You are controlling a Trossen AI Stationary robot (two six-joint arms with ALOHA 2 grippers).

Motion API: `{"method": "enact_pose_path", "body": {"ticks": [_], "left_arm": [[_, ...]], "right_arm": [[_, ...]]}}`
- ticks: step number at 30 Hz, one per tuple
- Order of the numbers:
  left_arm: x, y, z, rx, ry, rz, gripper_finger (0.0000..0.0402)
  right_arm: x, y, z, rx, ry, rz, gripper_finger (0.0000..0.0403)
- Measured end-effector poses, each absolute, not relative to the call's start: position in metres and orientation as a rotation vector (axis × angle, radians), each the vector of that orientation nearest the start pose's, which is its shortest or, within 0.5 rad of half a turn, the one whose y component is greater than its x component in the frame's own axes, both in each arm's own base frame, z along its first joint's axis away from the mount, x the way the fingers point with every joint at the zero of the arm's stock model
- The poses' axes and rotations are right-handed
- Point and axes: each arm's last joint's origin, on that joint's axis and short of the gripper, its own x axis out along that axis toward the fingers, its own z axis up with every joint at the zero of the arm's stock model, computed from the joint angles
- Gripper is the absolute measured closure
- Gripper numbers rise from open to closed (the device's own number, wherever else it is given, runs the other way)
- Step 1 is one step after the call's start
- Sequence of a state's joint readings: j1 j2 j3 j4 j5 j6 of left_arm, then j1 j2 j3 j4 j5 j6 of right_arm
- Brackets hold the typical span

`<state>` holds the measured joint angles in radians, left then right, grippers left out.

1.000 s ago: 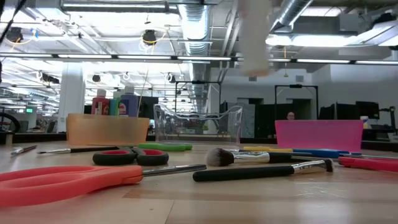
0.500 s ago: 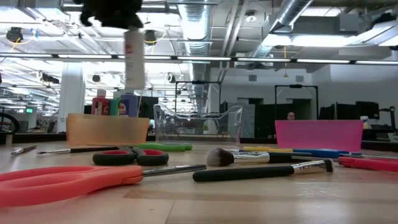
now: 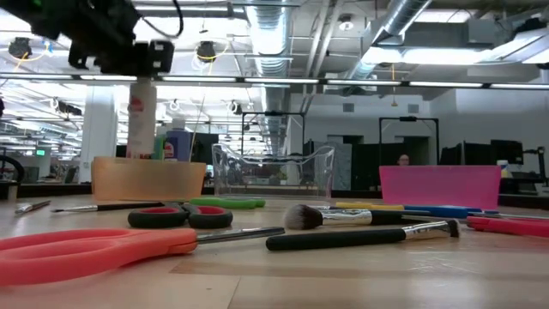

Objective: Pick & Place Paint Supplies
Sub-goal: Put the white paint bottle into the orange bin

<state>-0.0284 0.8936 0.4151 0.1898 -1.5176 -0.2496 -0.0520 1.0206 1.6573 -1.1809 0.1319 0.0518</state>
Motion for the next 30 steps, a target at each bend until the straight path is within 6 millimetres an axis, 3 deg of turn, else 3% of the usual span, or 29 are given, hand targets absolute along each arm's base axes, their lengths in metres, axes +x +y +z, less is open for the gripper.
{"method": "enact_pose_path", "body": {"ticks": [10,24,30], "left_arm": [[0.151,0.059,0.191,-0.084,0.079,1.526,0.0285],[0.146,0.079,0.184,-0.129,0.111,1.542,0.0280],[0.155,0.085,0.177,-0.139,0.094,1.558,0.0282]], "right_arm": [[0.125,-0.015,0.472,0.039,0.540,-0.229,0.0269],[0.125,-0.015,0.472,0.017,0.543,-0.222,0.0269],[0.124,-0.015,0.471,0.014,0.556,-0.218,0.0269]]}}
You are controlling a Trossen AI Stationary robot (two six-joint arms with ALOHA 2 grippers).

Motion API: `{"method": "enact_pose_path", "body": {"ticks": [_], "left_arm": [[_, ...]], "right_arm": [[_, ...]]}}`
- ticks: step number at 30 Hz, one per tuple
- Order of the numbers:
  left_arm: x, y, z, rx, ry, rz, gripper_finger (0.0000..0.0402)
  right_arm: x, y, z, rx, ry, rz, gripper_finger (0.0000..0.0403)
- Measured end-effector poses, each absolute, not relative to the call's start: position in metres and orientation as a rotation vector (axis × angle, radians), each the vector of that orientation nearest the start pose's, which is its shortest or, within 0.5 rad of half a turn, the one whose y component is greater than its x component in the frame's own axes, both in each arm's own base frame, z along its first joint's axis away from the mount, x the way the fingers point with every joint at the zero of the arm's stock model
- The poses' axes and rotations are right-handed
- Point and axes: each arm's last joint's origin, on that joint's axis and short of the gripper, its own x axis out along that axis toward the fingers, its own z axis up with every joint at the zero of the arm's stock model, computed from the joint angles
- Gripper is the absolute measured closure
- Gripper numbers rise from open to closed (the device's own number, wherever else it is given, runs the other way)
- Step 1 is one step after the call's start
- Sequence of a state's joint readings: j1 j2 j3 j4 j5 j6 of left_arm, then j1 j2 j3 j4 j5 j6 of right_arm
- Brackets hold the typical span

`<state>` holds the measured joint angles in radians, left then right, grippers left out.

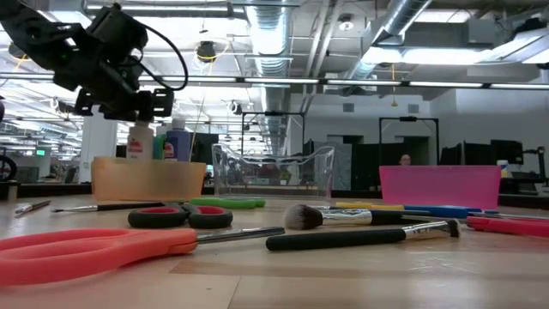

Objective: Pick & Place Paint Supplies
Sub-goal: Put the white paint bottle into the orange bin

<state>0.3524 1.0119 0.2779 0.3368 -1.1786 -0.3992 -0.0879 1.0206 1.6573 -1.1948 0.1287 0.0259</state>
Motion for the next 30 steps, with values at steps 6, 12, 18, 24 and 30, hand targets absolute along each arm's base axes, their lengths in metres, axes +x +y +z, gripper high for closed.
{"method": "enact_pose_path", "body": {"ticks": [6,12,18,24,30], "left_arm": [[0.163,0.090,0.168,-0.128,0.107,1.578,0.0282],[0.165,0.091,0.170,-0.071,0.141,1.564,0.0277],[0.165,0.092,0.173,-0.067,0.136,1.556,0.0284],[0.162,0.096,0.171,-0.079,0.134,1.578,0.0269],[0.159,0.102,0.171,-0.093,0.122,1.615,0.0285]], "right_arm": [[0.124,-0.015,0.471,0.013,0.562,-0.218,0.0269],[0.124,-0.015,0.470,0.012,0.571,-0.217,0.0269],[0.123,-0.015,0.470,0.005,0.578,-0.215,0.0269],[0.123,-0.015,0.470,0.003,0.579,-0.214,0.0269],[0.122,-0.014,0.468,0.005,0.594,-0.214,0.0269]]}}
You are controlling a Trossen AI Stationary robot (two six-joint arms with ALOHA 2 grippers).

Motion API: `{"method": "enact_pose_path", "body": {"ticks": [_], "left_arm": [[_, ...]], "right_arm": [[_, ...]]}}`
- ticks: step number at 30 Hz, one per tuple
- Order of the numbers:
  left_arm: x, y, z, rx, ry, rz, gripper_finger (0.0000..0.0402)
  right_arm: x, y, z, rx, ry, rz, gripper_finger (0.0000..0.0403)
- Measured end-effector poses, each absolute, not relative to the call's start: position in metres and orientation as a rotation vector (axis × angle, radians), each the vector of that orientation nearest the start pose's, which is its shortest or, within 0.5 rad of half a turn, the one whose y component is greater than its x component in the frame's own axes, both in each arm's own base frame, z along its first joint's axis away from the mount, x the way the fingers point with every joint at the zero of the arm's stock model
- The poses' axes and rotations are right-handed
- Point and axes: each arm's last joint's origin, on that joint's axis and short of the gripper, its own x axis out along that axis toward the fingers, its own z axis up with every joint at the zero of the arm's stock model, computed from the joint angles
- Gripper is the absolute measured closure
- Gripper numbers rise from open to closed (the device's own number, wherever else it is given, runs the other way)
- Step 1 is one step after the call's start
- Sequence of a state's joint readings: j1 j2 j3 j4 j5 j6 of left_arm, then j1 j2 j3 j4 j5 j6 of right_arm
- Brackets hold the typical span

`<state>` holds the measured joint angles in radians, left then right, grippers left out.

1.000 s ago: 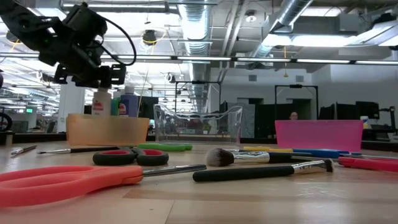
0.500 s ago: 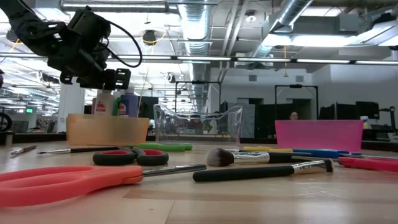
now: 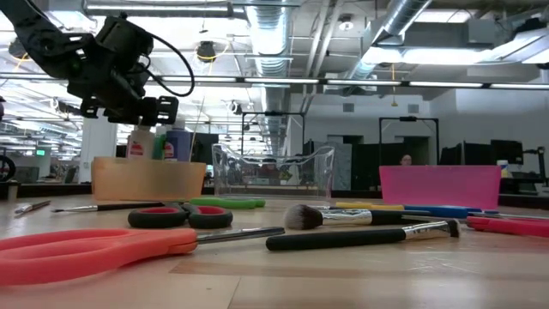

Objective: Pick & Place Paint Supplies
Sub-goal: Put the white paint bottle into the orange bin

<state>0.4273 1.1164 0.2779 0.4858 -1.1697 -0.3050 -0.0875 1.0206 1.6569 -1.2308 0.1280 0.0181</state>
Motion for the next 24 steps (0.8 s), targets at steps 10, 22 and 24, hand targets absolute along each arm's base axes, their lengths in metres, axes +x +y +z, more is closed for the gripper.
{"method": "enact_pose_path", "body": {"ticks": [10,22,24], "left_arm": [[0.1536,0.1023,0.1634,-0.119,0.128,1.599,0.0214],[0.1566,0.0981,0.1652,-0.100,0.125,1.556,0.0151],[0.1576,0.0969,0.1665,-0.086,0.128,1.546,0.0128]], "right_arm": [[0.1226,-0.0143,0.4684,0.005,0.593,-0.213,0.0269],[0.1226,-0.0143,0.4684,0.005,0.593,-0.213,0.0269],[0.1226,-0.0143,0.4684,0.004,0.593,-0.212,0.0269]]}}
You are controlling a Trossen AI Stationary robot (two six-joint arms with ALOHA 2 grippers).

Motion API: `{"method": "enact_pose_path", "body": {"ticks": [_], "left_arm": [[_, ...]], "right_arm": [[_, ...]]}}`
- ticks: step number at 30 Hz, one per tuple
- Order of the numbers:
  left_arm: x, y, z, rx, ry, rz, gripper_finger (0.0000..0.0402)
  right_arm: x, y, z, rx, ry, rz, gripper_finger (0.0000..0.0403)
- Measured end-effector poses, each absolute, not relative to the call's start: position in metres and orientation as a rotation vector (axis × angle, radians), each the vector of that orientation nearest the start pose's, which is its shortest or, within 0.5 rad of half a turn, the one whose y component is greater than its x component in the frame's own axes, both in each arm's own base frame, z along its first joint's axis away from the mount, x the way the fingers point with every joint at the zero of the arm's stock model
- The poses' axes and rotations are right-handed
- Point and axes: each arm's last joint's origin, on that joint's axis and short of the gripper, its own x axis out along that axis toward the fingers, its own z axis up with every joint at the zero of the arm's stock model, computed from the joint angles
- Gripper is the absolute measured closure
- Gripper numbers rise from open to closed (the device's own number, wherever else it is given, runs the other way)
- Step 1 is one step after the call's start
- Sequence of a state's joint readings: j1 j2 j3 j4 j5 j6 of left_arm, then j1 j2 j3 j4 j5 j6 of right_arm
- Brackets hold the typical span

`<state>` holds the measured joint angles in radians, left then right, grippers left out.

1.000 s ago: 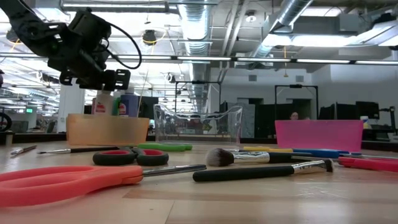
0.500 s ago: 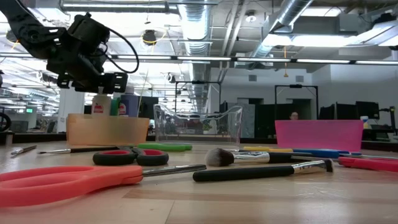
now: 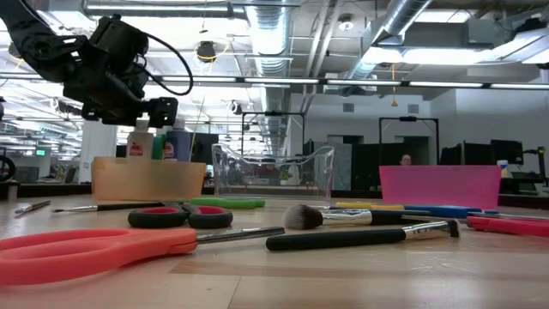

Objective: Pick & Place Paint Supplies
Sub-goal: Put the white paint bottle into the orange bin, then put the yellow paint bottle into the orange bin

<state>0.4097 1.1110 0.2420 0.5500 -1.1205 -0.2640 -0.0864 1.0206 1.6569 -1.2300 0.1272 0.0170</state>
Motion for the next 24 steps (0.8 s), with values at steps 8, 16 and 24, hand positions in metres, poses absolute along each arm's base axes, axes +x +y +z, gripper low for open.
{"method": "enact_pose_path", "body": {"ticks": [8,16,24], "left_arm": [[0.157,0.085,0.181,-0.045,0.108,1.464,0.0054],[0.147,0.066,0.208,-0.044,-0.013,1.414,0.0055],[0.148,0.042,0.244,-0.258,-0.383,0.881,0.0061]], "right_arm": [[0.123,-0.014,0.468,0.013,0.593,-0.187,0.0269],[0.123,-0.011,0.468,0.058,0.592,-0.116,0.0269],[0.122,-0.010,0.467,0.092,0.610,-0.078,0.0269]]}}
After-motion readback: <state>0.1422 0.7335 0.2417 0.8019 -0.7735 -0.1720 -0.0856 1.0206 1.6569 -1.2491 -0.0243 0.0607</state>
